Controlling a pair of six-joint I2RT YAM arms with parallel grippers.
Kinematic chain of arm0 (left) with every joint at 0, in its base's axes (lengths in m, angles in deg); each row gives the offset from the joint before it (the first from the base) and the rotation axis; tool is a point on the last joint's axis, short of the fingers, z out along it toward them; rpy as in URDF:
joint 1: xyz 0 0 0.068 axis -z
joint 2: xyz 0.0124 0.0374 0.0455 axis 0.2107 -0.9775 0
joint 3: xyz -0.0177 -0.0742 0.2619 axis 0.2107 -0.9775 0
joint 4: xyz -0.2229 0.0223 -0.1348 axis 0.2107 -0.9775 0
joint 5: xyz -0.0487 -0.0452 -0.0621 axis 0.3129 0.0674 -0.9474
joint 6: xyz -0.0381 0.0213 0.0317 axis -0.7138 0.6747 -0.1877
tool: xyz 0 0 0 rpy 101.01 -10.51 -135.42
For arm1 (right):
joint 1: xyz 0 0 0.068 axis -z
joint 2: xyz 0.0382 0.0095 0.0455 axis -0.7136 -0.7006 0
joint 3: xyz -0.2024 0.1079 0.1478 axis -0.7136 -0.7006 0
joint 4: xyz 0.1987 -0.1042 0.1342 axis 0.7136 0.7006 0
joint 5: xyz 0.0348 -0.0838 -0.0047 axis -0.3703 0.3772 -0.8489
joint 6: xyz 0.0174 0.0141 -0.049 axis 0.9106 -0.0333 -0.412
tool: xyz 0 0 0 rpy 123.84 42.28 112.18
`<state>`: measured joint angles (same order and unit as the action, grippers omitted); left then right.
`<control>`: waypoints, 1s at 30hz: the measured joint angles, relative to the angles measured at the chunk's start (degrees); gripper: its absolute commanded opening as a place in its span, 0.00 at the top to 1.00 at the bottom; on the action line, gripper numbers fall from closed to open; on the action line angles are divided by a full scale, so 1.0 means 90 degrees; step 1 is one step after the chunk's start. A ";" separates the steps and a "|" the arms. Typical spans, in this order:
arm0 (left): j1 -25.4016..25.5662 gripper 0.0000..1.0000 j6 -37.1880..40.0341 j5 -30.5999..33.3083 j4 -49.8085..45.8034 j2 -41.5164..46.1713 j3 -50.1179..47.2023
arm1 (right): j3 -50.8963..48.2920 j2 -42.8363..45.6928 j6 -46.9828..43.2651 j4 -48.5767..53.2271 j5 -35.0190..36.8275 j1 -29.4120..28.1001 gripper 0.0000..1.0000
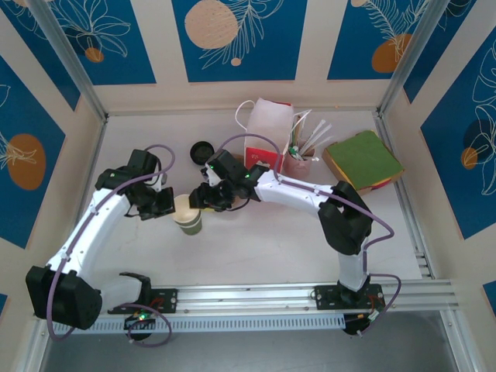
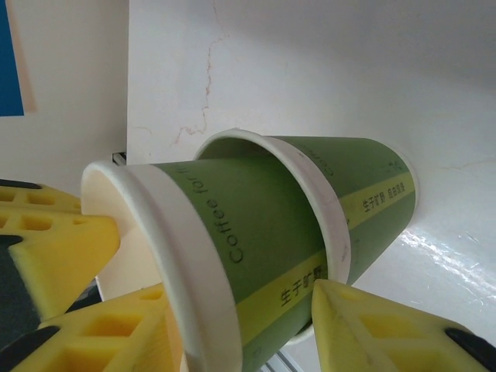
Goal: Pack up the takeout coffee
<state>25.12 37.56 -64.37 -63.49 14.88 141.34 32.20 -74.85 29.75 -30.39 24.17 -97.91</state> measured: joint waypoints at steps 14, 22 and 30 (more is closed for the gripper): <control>-0.0010 1.00 -0.0012 0.0165 -0.0712 0.0209 0.1226 | 0.0010 0.1608 -0.0823 0.0763 0.0925 -0.0012 0.32; 0.0005 1.00 -0.0036 0.0219 -0.1188 0.0209 0.2312 | -0.0328 0.2849 -0.1127 0.0996 0.1644 0.0032 0.17; 0.0687 1.00 -0.0325 0.0231 -0.1270 0.0102 0.2761 | -0.0911 0.3963 -0.1090 0.1406 0.2645 0.0121 0.05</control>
<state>31.30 34.63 -62.30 -74.92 15.80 166.19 24.01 -39.18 19.93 -17.73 47.98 -96.81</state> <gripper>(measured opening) 0.038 0.935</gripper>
